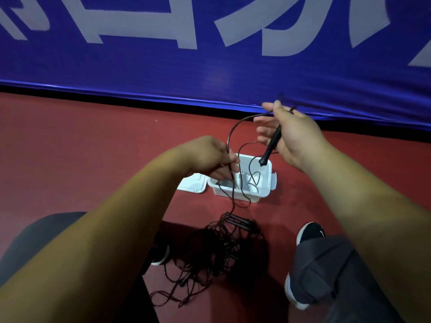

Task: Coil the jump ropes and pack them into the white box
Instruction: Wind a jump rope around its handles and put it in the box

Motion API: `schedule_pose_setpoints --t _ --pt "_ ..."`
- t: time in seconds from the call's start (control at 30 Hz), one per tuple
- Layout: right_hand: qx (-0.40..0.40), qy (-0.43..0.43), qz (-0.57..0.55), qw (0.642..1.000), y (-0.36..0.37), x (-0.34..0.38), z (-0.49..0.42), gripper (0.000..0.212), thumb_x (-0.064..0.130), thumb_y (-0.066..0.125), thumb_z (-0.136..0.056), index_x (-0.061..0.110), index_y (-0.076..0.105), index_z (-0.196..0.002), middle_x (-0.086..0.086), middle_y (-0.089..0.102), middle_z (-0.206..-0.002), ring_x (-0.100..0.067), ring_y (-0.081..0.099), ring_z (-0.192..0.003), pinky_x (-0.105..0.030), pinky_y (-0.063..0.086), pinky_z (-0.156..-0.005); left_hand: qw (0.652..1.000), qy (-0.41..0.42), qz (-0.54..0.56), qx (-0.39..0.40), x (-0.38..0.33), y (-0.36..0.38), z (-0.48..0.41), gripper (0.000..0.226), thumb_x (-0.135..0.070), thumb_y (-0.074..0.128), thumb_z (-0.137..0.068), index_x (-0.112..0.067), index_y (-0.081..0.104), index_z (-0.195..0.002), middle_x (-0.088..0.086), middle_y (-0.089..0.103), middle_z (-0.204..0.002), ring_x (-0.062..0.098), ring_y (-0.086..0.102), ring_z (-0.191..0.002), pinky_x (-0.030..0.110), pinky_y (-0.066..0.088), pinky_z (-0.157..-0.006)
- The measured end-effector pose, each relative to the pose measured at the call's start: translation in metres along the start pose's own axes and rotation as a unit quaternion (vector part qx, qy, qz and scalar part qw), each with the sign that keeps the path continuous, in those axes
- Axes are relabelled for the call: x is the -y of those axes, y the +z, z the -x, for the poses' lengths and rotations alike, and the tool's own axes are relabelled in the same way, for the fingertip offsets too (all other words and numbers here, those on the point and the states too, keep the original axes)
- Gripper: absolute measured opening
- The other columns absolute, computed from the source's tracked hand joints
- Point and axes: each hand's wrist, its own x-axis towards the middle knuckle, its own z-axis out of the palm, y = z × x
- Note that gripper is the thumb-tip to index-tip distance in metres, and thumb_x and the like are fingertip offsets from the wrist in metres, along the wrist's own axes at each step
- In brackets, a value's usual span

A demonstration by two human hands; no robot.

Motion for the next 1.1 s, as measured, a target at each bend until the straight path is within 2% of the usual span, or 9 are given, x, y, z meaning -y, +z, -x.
schedule_pose_setpoints --t 0.13,0.37,0.5,0.63,0.73,0.87,0.97,1.03,1.1 --pt "0.012 0.060 0.144 0.988 -0.007 -0.018 0.002 0.043 0.048 0.052 -0.111 0.011 0.069 -0.125 -0.012 0.079 -0.102 -0.014 0.065 -0.057 -0.031 0.059 -0.056 0.992 0.043 0.115 -0.020 -0.017 -0.005 0.004 0.021 -0.023 0.055 -0.110 -0.006 0.066 -0.115 0.010 0.079 -0.110 0.023 0.077 -0.091 0.033 0.065 -0.081" --pt "0.223 0.137 0.358 0.896 -0.016 -0.041 0.024 0.021 0.034 0.057 -0.111 0.027 0.072 -0.125 0.000 0.080 -0.115 -0.021 0.073 -0.082 -0.037 0.058 -0.074 0.943 0.069 0.306 -0.109 -0.038 -0.013 0.008 0.021 -0.029 0.061 -0.107 -0.010 0.069 -0.112 0.004 0.080 -0.100 0.016 0.079 -0.082 0.029 0.065 -0.069" --pt "0.232 0.112 0.302 0.918 -0.011 -0.037 0.030 0.022 0.033 0.057 -0.111 0.018 0.073 -0.113 -0.009 0.080 -0.100 -0.023 0.072 -0.084 -0.036 0.060 -0.076 0.911 0.078 0.379 -0.143 -0.039 -0.020 0.005 0.023 -0.032 0.060 -0.107 -0.011 0.067 -0.109 0.002 0.080 -0.095 0.017 0.079 -0.092 0.029 0.064 -0.073" --pt "0.199 0.046 0.265 0.942 -0.004 -0.026 0.034 0.023 0.031 0.056 -0.112 0.014 0.066 -0.100 -0.014 0.076 -0.085 -0.025 0.073 -0.073 -0.032 0.057 -0.062 0.871 0.071 0.463 -0.148 -0.038 -0.023 0.001 0.037 -0.033 0.042 -0.114 -0.004 0.065 -0.114 0.009 0.081 -0.101 0.021 0.080 -0.094 0.035 0.065 -0.074" --pt "0.162 -0.008 0.224 0.961 -0.001 -0.017 0.034 0.025 0.029 0.051 -0.114 0.016 0.063 -0.096 -0.012 0.074 -0.079 -0.022 0.071 -0.066 -0.032 0.052 -0.057 0.922 0.032 0.368 -0.115 -0.033 -0.019 -0.001 0.035 -0.013 0.033 -0.111 -0.003 0.063 -0.127 0.012 0.077 -0.118 0.027 0.078 -0.104 0.039 0.063 -0.084" --pt "0.099 -0.028 0.123 0.987 0.000 -0.002 0.034 0.026 0.028 0.051 -0.114 0.018 0.060 -0.093 -0.008 0.074 -0.073 -0.018 0.067 -0.057 -0.030 0.049 -0.057 1.000 -0.019 0.022 -0.007 -0.018 -0.004 0.000 0.040 0.003 0.039 -0.099 -0.013 0.069 -0.120 0.002 0.079 -0.114 0.025 0.075 -0.111 0.035 0.057 -0.083" --pt "0.058 -0.032 0.013 0.998 -0.002 0.008 0.033 0.025 0.030 0.050 -0.114 0.017 0.059 -0.093 -0.006 0.071 -0.069 -0.017 0.062 -0.052 -0.029 0.047 -0.056 0.981 -0.060 -0.160 0.096 -0.001 0.004 0.000 0.035 -0.010 0.059 -0.099 -0.033 0.073 -0.122 -0.008 0.076 -0.121 0.013 0.068 -0.110 0.034 0.054 -0.094" --pt "0.037 -0.035 -0.038 0.998 -0.004 0.012 0.031 0.026 0.031 0.050 -0.114 0.017 0.059 -0.094 -0.006 0.071 -0.070 -0.017 0.061 -0.052 -0.029 0.047 -0.056 0.965 -0.068 -0.229 0.105 0.008 0.006 -0.003 0.026 -0.031 0.069 -0.095 -0.047 0.074 -0.115 -0.010 0.073 -0.121 0.010 0.067 -0.112 0.038 0.057 -0.102" --pt "0.021 -0.032 -0.061 0.997 -0.006 0.013 0.029 0.025 0.032 0.050 -0.114 0.018 0.059 -0.095 -0.007 0.073 -0.074 -0.018 0.060 -0.053 -0.029 0.047 -0.056 0.960 -0.043 -0.265 0.077 0.011 0.008 -0.006 0.016 -0.037 0.069 -0.095 -0.041 0.077 -0.110 -0.014 0.076 -0.114 0.014 0.070 -0.113 0.038 0.059 -0.099"
